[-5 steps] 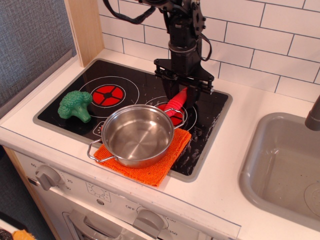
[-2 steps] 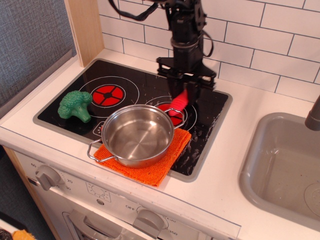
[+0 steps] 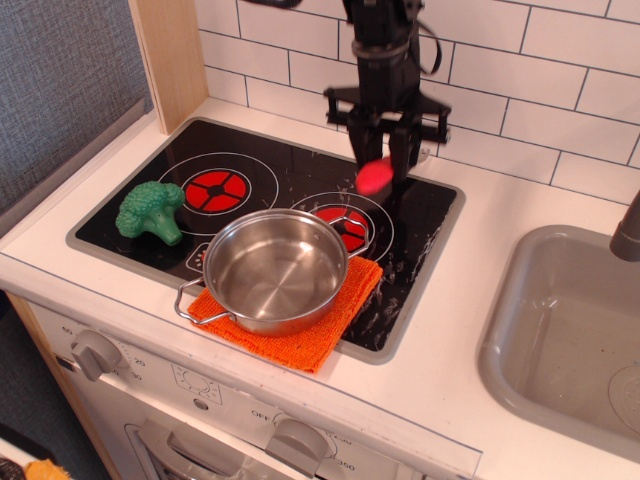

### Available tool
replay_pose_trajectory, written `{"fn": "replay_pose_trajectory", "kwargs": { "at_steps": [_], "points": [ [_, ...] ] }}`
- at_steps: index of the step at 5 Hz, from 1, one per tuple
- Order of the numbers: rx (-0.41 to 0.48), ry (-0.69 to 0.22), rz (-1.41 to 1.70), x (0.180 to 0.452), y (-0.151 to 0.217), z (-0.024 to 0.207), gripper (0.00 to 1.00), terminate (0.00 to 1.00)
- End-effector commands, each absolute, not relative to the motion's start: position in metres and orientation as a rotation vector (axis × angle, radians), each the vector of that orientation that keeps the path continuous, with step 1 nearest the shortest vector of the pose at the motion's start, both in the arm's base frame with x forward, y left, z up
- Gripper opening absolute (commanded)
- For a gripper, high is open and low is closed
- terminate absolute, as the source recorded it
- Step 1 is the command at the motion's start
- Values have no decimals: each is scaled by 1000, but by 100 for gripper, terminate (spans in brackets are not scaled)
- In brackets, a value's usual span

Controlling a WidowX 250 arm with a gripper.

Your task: Place the red fork to the left of the left burner

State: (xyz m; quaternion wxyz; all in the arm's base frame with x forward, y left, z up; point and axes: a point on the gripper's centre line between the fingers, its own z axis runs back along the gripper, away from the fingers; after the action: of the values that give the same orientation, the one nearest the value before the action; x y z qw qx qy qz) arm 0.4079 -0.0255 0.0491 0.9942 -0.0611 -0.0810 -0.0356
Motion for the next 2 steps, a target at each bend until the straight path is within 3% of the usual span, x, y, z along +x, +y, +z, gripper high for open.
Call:
{"fn": "replay_pose_trajectory", "kwargs": {
  "at_steps": [1,2],
  "points": [
    [-94,-324,-3,407,19,123,0,0],
    [-72,-273,11,382,46,119,0,0]
  ]
}}
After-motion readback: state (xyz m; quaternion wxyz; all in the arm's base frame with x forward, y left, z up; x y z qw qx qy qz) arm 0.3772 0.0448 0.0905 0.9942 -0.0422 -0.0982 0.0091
